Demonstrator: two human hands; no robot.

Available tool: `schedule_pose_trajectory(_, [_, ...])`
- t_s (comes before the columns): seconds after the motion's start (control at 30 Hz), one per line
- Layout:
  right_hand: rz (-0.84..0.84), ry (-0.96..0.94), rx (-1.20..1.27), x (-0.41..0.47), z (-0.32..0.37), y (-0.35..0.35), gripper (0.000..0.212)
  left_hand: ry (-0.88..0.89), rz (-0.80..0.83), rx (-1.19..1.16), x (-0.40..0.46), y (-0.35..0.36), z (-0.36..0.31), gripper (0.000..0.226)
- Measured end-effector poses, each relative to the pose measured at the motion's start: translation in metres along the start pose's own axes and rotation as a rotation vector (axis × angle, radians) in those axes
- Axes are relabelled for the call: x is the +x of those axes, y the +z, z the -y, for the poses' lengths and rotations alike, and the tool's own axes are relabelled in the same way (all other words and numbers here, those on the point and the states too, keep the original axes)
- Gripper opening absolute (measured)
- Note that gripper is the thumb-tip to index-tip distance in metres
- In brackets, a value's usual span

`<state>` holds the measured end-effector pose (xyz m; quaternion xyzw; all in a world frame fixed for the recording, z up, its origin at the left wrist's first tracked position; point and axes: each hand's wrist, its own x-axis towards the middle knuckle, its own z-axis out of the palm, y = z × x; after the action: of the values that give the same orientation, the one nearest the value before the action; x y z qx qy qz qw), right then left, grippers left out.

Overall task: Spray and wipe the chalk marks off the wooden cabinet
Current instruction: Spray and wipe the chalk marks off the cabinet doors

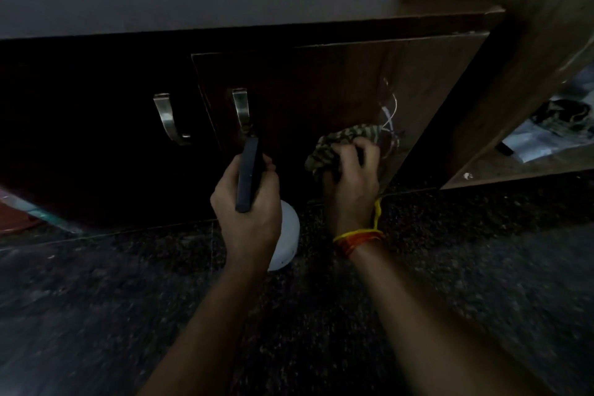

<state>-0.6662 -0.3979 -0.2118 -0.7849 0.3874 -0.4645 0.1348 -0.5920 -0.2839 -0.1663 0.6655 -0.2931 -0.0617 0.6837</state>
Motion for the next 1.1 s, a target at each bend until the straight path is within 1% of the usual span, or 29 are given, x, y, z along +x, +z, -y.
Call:
schedule_pose_trajectory(0.1, [0.097, 0.061, -0.037, -0.033, -0.025, 0.031, 0.026, -0.047, -0.007, 0.023, -0.001, -0.003, 0.023, 0.014])
schedule_pose_trajectory(0.2, [0.214, 0.151, -0.050, -0.054, -0.040, 0.044, 0.033, -0.040, -0.004, 0.006, -0.005, -0.008, 0.023, 0.012])
schedule_pose_trajectory(0.33, [0.299, 0.208, -0.031, -0.061, -0.048, 0.051, 0.036, -0.048, -0.005, 0.010, -0.005, -0.010, 0.025, 0.009])
schedule_pose_trajectory(0.37, [0.290, 0.208, -0.016, -0.060, -0.047, 0.050, 0.036, -0.048, -0.003, 0.006, -0.005, -0.010, 0.025, 0.009])
schedule_pose_trajectory(0.47, [0.173, 0.178, 0.013, -0.052, -0.038, 0.046, 0.033, -0.034, 0.009, -0.009, -0.005, -0.008, 0.025, 0.010])
schedule_pose_trajectory(0.53, [0.126, 0.187, 0.024, -0.049, -0.030, 0.044, 0.033, -0.023, 0.020, -0.007, -0.004, -0.006, 0.027, 0.009])
schedule_pose_trajectory(0.6, [0.127, 0.222, 0.022, -0.051, -0.028, 0.047, 0.035, -0.013, 0.025, -0.003, -0.004, -0.005, 0.028, 0.009])
schedule_pose_trajectory(0.7, [0.196, 0.309, 0.012, -0.061, -0.033, 0.055, 0.036, -0.018, 0.026, -0.005, -0.007, -0.007, 0.029, 0.008])
schedule_pose_trajectory(0.83, [0.237, 0.425, 0.013, -0.072, -0.040, 0.064, 0.030, -0.043, 0.028, -0.007, -0.009, -0.008, 0.031, 0.009])
schedule_pose_trajectory(0.97, [0.214, 0.519, 0.032, -0.071, -0.037, 0.066, 0.023, -0.040, 0.024, 0.006, -0.009, -0.009, 0.033, 0.008])
schedule_pose_trajectory(1.1, [0.107, 0.563, 0.081, -0.069, -0.035, 0.070, 0.028, -0.034, 0.020, -0.013, -0.006, -0.009, 0.031, 0.011])
